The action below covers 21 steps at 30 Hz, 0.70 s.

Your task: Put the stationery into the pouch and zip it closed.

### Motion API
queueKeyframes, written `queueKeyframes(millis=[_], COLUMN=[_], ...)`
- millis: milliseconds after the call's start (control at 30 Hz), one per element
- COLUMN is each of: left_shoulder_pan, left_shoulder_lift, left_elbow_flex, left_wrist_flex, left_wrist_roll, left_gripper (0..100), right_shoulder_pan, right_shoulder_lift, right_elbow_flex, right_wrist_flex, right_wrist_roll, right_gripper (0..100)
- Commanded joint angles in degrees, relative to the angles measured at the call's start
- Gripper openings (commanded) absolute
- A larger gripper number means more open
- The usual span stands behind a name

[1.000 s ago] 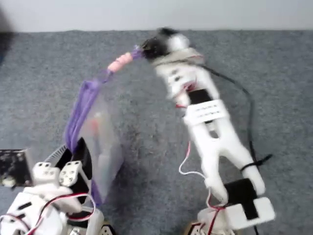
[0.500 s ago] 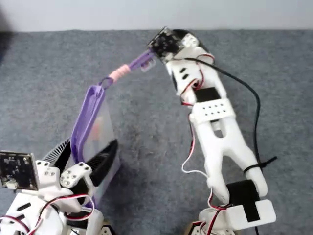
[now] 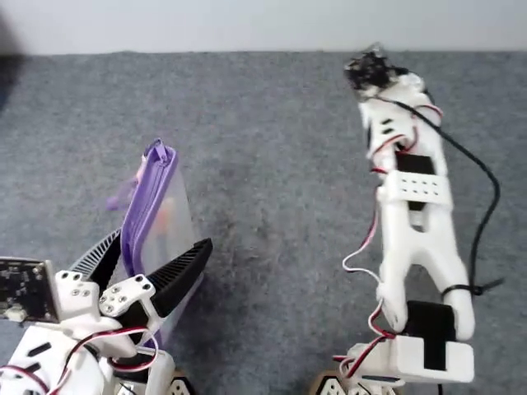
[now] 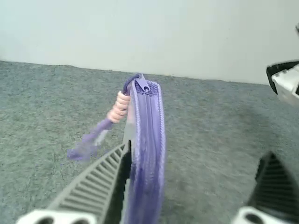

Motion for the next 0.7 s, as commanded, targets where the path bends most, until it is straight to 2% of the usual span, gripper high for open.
queueKeyframes(millis=[0,100,367,567,667], left_shoulder_pan=[0.35,1.14,6.95,13.71,16.79], left_shoulder_lift=[0.26,0.26,0.26,0.26,0.26], left_elbow_flex=[-2.42,-2.68,-4.26,-4.18,-2.86], left_wrist_flex=[-1.58,-1.58,-2.20,-3.96,-5.89], left_wrist_roll=[0.97,0.97,3.34,7.74,8.97], left_gripper=[40,40,40,30,28], right_shoulder_pan=[2.95,4.18,5.49,5.23,5.14], right_shoulder_lift=[-4.44,-6.90,-15.25,-21.32,-24.40], right_elbow_flex=[0.44,1.76,4.04,4.04,4.04], right_wrist_flex=[0.04,2.07,17.19,29.49,34.15], right_wrist_roll=[-2.02,-6.07,-17.85,-27.43,-31.12], right_gripper=[0.8,0.8,0.8,0.8,0.8])
